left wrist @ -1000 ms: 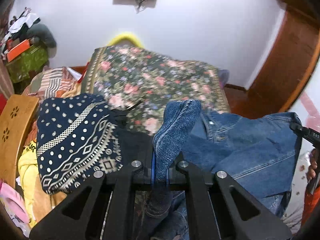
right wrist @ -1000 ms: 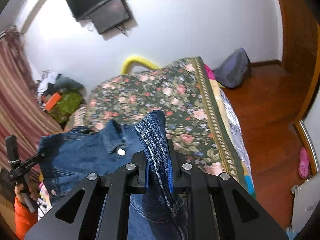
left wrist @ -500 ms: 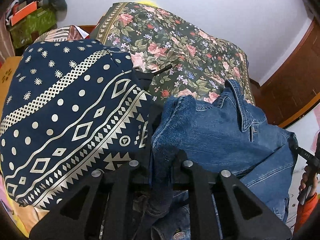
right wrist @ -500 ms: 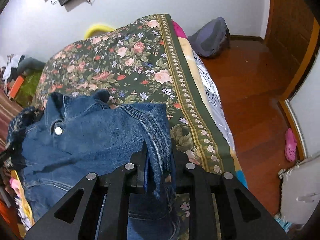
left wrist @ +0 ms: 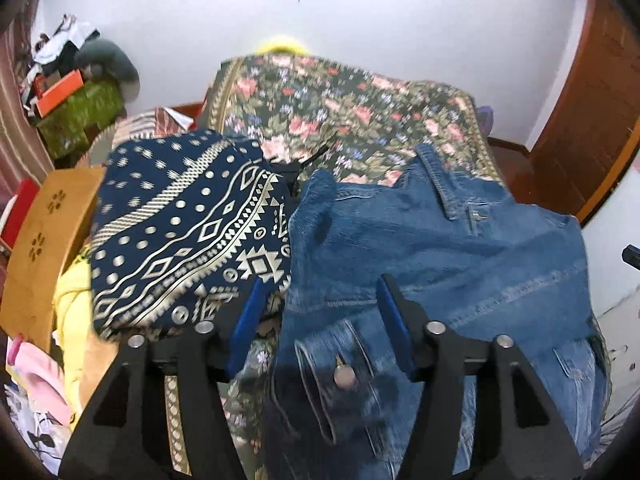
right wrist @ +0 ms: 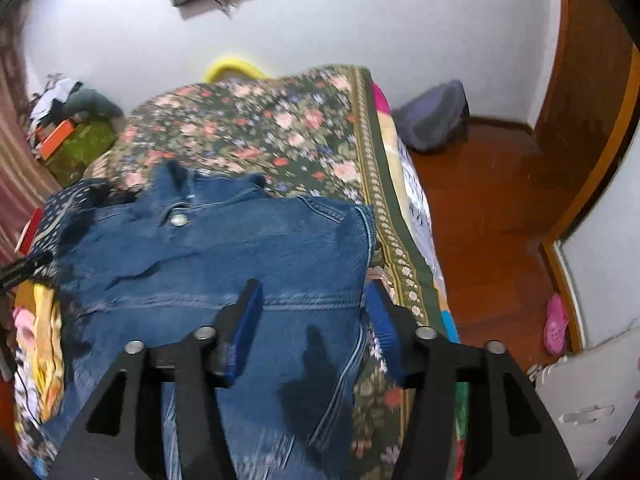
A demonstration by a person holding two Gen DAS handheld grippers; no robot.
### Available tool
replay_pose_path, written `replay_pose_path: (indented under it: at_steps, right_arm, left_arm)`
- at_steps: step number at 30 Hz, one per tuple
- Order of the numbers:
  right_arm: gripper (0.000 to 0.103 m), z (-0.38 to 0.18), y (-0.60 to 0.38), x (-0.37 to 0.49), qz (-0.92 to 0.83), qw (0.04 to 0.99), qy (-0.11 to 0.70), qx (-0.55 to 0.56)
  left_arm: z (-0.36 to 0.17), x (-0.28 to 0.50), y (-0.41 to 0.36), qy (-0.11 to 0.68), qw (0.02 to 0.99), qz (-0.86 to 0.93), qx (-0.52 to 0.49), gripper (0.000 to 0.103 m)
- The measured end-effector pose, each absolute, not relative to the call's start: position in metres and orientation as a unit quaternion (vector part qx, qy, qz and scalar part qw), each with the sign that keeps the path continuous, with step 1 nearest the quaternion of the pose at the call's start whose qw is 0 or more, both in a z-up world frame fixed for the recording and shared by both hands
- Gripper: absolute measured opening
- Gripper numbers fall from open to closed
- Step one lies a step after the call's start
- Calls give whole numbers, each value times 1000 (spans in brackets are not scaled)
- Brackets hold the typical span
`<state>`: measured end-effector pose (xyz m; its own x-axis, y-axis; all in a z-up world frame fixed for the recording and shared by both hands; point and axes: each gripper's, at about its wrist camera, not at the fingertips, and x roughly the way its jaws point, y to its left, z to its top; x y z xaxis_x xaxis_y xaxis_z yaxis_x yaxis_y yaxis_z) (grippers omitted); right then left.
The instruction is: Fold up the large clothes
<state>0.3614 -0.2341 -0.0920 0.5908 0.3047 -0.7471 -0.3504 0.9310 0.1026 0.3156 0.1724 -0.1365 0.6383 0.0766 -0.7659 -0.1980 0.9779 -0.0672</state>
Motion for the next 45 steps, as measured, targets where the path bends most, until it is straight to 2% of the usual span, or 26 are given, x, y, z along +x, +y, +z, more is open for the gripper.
replay_pose_path:
  at_steps: [5, 11, 22, 32, 39, 45]
  right_arm:
    - [72, -80, -229, 324, 201, 895, 394, -53]
    - [72, -92, -225, 287, 209, 891, 398, -69]
    - [72, -137, -239, 235, 190, 872, 448, -53]
    - [72, -174, -269, 217, 167, 848, 503, 6]
    - [72, -200, -278, 223, 161, 831, 532, 32]
    - [75, -196, -274, 220, 186, 830, 524, 46]
  left_arm:
    - [-123, 276, 163, 403, 909, 71, -74, 67]
    - [-134, 235, 160, 422, 901, 64, -74, 69]
    - [-197, 167, 162, 495, 862, 66, -84, 69]
    - [-258, 143, 164, 559, 805, 18, -198, 69]
    - [-276, 137, 172, 552, 771, -15, -316, 69]
    - [-268, 137, 160, 544, 779, -44, -309, 68]
